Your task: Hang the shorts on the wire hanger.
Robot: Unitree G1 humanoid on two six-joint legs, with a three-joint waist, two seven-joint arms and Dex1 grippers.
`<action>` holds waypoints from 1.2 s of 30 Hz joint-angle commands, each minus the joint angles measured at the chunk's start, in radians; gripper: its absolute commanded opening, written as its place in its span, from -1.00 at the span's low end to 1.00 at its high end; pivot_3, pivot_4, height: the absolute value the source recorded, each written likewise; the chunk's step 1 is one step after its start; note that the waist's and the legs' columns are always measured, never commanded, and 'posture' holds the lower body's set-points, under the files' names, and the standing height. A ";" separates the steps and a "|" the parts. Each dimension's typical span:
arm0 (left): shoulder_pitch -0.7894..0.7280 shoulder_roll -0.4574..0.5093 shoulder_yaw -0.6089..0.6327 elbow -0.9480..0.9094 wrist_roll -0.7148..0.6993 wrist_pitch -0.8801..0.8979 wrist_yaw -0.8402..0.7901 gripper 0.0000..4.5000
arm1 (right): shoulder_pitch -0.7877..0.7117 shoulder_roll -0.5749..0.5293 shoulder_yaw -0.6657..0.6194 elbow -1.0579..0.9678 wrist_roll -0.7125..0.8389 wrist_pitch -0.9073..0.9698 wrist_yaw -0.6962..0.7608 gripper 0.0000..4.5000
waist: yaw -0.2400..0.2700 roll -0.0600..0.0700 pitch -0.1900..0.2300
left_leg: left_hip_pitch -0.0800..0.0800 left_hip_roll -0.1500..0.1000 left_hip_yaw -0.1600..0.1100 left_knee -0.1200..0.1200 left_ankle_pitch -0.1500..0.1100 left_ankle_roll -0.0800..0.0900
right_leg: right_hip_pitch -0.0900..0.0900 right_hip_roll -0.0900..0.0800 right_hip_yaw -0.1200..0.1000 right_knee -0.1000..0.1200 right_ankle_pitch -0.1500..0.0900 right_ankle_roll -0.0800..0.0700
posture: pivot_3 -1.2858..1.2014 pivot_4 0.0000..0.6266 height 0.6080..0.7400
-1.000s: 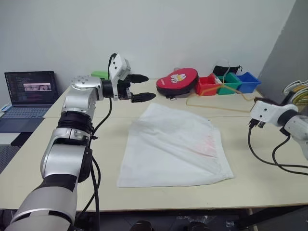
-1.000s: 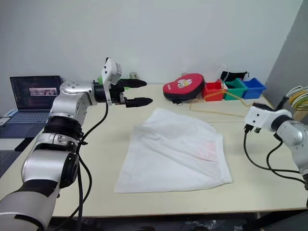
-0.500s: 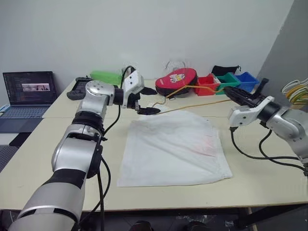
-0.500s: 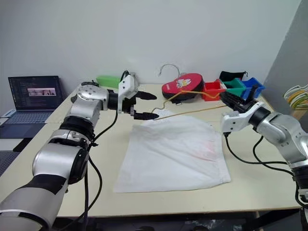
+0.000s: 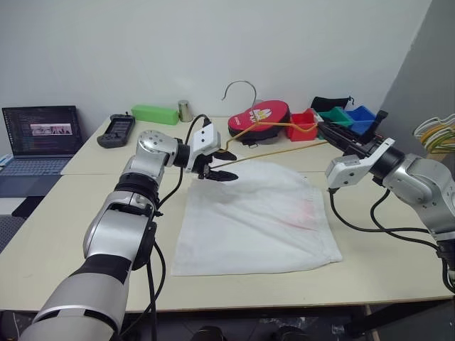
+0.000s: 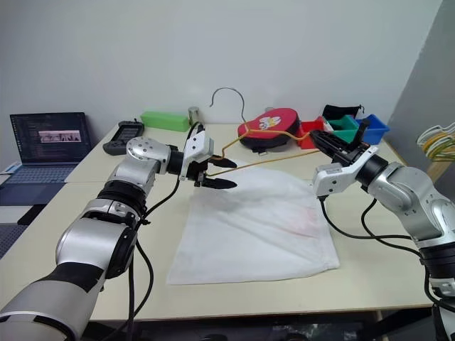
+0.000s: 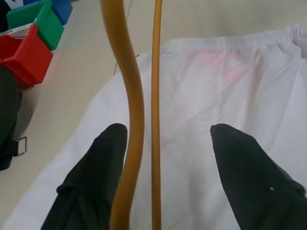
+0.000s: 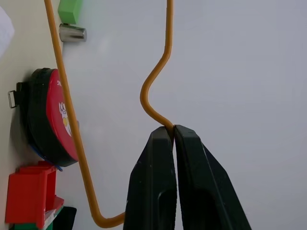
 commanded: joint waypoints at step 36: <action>0.046 0.021 -0.164 -0.156 0.337 -0.365 0.545 -1.00 | 0.089 0.023 -0.008 -0.242 0.315 0.668 0.585 0.99 | 0.006 0.000 0.000 | 0.001 0.001 -0.001 0.001 0.000 0.000 | 0.000 0.000 -0.001 0.001 0.000 0.000 | 0.17 -1.00 1.00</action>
